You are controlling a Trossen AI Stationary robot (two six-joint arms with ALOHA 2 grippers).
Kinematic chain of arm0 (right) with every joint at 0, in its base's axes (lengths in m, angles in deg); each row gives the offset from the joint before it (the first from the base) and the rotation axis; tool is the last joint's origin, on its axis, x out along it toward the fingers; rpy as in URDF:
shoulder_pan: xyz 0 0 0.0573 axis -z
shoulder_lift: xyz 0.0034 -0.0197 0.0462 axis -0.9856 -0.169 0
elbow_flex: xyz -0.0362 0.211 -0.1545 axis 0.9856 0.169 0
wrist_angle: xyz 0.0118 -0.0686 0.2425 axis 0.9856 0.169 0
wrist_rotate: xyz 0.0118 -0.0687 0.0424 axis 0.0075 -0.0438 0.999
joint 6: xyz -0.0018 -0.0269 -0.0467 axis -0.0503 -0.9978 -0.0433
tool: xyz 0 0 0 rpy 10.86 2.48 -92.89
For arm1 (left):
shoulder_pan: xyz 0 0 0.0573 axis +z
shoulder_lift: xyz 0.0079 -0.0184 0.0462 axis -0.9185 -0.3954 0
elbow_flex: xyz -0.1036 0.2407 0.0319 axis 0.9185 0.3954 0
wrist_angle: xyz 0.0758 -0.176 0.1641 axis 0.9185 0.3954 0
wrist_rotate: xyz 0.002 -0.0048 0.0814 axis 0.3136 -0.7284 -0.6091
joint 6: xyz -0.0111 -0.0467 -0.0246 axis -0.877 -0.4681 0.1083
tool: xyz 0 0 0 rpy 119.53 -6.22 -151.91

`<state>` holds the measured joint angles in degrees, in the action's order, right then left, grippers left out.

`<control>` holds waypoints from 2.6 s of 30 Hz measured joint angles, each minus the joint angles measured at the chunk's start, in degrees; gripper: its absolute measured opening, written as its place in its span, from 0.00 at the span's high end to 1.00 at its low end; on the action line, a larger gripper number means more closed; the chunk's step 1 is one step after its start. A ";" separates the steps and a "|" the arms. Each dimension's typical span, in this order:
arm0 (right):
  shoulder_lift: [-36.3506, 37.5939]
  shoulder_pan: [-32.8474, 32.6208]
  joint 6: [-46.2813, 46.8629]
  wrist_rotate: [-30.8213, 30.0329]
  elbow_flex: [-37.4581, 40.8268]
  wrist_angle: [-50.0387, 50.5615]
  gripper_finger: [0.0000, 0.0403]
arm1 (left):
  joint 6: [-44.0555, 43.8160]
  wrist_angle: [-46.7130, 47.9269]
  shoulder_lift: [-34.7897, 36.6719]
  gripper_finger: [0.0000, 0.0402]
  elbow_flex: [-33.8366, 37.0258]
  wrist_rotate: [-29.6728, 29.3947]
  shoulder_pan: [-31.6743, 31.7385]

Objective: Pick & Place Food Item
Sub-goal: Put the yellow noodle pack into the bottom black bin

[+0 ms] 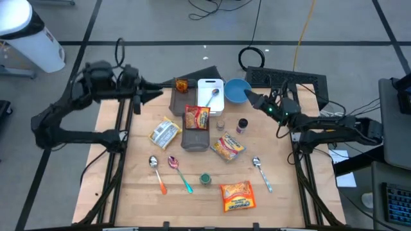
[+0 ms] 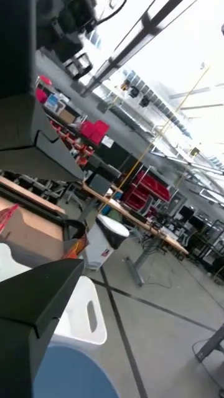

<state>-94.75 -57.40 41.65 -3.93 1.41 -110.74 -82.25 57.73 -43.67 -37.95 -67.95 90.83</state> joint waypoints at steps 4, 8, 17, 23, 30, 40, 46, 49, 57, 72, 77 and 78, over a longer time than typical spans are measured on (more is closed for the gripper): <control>0.00 -0.74 0.23 -0.09 0.59 0.00 0.48 | -4.69 -9.79 7.51 0.68 13.43 0.27 -0.10; 0.00 -0.88 1.57 -0.11 0.70 -0.19 0.48 | -7.81 -15.26 12.60 0.68 24.14 0.24 -1.07; 0.00 -0.88 4.33 0.05 0.72 0.63 0.48 | -13.02 -15.83 15.34 0.68 36.32 0.23 -3.15; 0.00 -0.86 3.74 1.17 0.75 1.17 0.48 | -16.42 -15.94 14.14 0.68 38.09 0.26 -4.87; 0.00 -0.85 -4.14 7.41 0.75 1.30 0.48 | -22.04 -16.82 11.65 0.68 38.15 -0.83 -7.58; 1.23 -0.88 -4.30 27.00 0.75 0.82 0.48 | -32.56 -28.36 8.31 0.68 37.52 -10.40 -16.49; 5.00 -4.60 -4.63 30.16 0.75 -4.13 0.48 | -35.11 -33.34 5.85 0.68 36.46 -17.49 -22.34; 7.16 -9.17 -6.66 29.08 0.27 -4.33 0.48 | -34.93 -34.36 3.88 0.68 36.09 -19.99 -23.82; 6.49 -25.63 -18.43 16.56 -6.52 9.05 0.48 | -34.97 -39.32 -1.36 0.68 35.81 -20.21 -24.15; 1.06 -31.87 -27.44 8.82 -16.48 22.74 0.48 | -31.06 -27.80 -3.09 0.68 35.81 -9.78 -19.30; 1.09 -28.99 -26.97 8.55 -16.48 22.95 0.48 | -26.62 -17.02 -2.97 0.68 35.79 -1.27 -11.31; 1.09 -28.32 -26.79 7.69 -16.48 23.00 0.48 | -25.63 -14.89 -2.95 0.68 35.79 0.67 -9.31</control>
<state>-93.66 -85.71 14.86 3.75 -15.06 -87.73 -107.88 42.83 -46.62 -2.16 -67.28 81.51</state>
